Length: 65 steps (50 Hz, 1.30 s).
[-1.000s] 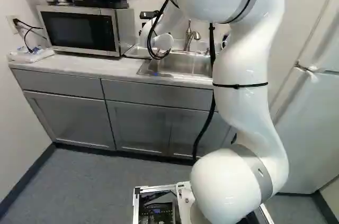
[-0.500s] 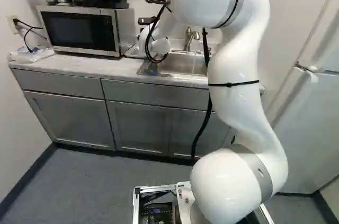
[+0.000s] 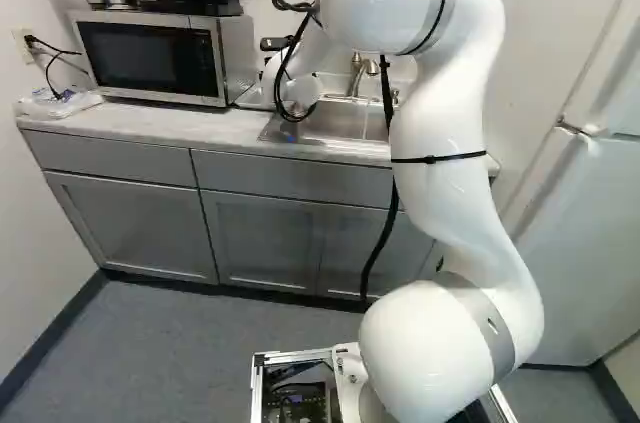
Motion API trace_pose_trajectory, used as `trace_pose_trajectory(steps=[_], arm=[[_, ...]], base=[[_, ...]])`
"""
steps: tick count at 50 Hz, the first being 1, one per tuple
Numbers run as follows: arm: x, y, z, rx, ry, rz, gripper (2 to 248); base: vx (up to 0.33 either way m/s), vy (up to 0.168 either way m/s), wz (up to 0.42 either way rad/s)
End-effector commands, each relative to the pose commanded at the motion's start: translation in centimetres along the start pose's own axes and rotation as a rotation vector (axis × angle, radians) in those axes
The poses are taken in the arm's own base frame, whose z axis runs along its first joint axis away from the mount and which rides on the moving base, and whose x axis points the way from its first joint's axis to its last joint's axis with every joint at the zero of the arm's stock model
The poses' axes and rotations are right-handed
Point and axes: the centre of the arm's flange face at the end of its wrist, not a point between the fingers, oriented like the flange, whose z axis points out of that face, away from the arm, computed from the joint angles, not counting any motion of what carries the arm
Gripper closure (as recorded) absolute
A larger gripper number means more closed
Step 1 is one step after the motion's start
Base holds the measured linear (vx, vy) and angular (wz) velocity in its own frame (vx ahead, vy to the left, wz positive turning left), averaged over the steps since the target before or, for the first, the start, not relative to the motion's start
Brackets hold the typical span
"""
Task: Rinse the cup and place it in the tray
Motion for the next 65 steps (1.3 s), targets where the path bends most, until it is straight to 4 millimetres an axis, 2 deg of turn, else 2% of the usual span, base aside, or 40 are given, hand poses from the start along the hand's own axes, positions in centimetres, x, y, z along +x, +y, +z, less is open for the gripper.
trace_pose_trajectory(steps=[15,28,59,60,64,65], arm=[[-0.2,0.0,0.0,0.000,-0.018,0.000,125],[-1.4,0.0,0.2,0.001,-0.037,0.000,125],[-1.4,0.0,0.2,0.001,-0.037,0.000,125],[-1.4,0.0,0.2,0.001,-0.037,0.000,116],[-1.4,0.0,0.2,0.001,-0.037,0.000,116],[-1.4,0.0,0.2,0.001,-0.037,0.000,84]], base=[[0.000,0.000,0.000],[0.000,0.000,0.000],[0.000,0.000,0.000],[0.000,0.000,0.000],[0.000,0.000,0.000],[0.000,0.000,0.000]])
